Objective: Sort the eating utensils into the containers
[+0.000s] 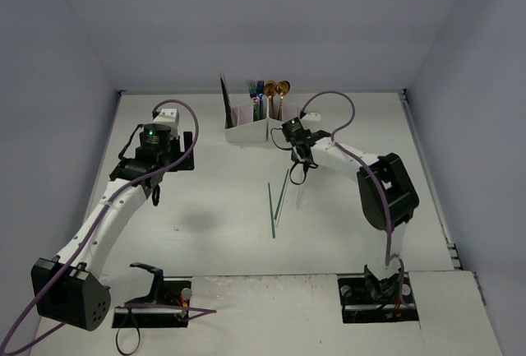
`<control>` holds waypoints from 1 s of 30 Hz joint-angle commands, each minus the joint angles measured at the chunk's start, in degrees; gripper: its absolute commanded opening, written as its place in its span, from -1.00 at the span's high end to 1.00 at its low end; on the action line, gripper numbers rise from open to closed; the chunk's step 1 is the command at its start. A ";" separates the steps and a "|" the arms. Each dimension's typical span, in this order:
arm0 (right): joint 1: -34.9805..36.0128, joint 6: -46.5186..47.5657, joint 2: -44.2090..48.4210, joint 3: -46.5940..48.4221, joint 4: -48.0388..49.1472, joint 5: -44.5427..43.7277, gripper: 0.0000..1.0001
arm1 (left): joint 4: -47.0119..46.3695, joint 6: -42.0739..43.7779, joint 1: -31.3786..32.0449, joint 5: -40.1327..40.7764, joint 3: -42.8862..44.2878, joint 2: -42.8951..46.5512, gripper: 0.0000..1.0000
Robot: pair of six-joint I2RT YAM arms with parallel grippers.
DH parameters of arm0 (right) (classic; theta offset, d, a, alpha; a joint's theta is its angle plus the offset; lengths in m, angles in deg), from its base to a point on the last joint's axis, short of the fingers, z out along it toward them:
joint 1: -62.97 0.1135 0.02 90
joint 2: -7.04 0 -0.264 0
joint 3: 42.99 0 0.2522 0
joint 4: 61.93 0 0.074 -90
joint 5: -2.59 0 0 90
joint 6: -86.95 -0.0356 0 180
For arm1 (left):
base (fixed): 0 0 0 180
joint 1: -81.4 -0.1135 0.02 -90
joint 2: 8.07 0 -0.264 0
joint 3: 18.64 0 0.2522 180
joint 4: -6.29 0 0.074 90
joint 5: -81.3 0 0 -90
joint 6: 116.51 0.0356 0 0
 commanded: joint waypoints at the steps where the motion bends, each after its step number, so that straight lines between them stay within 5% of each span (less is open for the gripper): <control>1: -0.51 5.80 12.70 4.45 0.74 -6.12 1.00 | -2.76 -0.57 -0.32 0.15 1.13 2.07 -0.52; 8: -2.57 16.55 13.16 16.84 6.43 -12.48 1.00 | -2.57 -0.34 -0.32 0.93 0.99 2.09 -0.52; 17: -6.77 30.21 8.98 15.37 38.79 -11.68 1.00 | -2.71 -0.30 -0.37 0.91 0.93 1.89 -0.52; 30: -9.60 32.68 -5.93 18.76 55.31 -5.93 1.00 | -2.10 0.22 -0.29 1.63 1.14 2.24 -0.52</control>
